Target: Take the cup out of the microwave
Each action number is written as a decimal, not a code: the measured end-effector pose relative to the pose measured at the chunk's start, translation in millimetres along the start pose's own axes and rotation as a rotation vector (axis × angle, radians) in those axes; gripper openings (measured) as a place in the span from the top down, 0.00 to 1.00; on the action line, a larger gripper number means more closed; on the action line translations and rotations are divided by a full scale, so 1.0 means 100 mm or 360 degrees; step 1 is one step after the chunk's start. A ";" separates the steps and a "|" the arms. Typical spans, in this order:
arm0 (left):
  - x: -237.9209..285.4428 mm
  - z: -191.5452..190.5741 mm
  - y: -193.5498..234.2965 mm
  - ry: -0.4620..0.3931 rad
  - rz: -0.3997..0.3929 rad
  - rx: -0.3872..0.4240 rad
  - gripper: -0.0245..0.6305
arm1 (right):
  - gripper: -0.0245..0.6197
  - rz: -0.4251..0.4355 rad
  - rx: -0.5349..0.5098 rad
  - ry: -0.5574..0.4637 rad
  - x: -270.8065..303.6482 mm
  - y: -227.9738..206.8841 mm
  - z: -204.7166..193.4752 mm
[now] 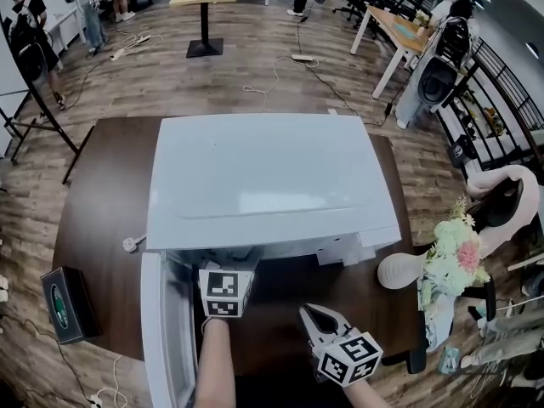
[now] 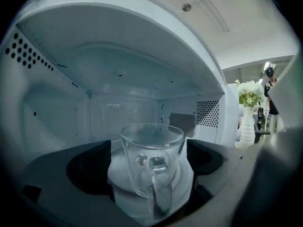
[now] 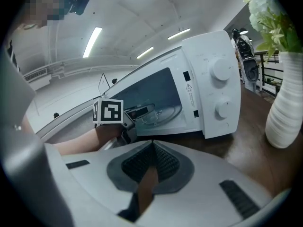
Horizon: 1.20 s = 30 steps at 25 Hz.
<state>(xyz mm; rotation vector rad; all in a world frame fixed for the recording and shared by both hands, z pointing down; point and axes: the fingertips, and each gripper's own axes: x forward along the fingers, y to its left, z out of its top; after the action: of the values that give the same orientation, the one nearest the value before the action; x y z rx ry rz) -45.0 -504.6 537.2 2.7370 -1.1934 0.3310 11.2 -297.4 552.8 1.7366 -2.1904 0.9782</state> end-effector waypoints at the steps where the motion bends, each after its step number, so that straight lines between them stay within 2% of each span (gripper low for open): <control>1: 0.03 0.01 0.00 -0.0007 -0.0002 -0.0004 0.24 | 0.97 -0.0005 0.0005 -0.0001 0.01 -0.01 0.00; 5: 0.15 0.05 -0.01 -0.0026 -0.0011 -0.0044 0.24 | 0.97 -0.0033 0.0035 0.0001 0.03 -0.07 0.03; 14: 0.34 0.05 -0.02 -0.0010 -0.0017 -0.0009 0.24 | 0.97 -0.0073 0.0096 0.0019 0.07 -0.22 0.02; 18: 0.37 0.05 0.00 -0.0005 0.0020 0.0022 0.25 | 0.97 -0.0058 0.0122 0.0014 0.13 -0.20 0.05; 19: 0.37 0.05 0.01 -0.0007 0.0031 0.0026 0.25 | 0.97 -0.0055 0.0120 0.0012 0.14 -0.20 0.06; 20: 0.36 0.05 0.01 -0.0008 0.0040 0.0030 0.32 | 0.97 -0.0054 0.0119 0.0012 0.14 -0.20 0.06; 21: 0.36 0.05 0.02 -0.0008 0.0046 0.0033 0.34 | 0.97 -0.0055 0.0119 0.0013 0.14 -0.20 0.06; 30: 0.36 0.05 0.03 -0.0003 0.0044 0.0039 0.34 | 0.97 -0.0072 0.0129 0.0015 0.12 -0.21 0.03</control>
<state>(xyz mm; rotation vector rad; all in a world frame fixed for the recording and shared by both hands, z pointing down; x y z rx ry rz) -22.8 -532.7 541.6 2.7439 -1.2369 0.3485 27.6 -311.3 564.6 1.8044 -2.1237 1.0765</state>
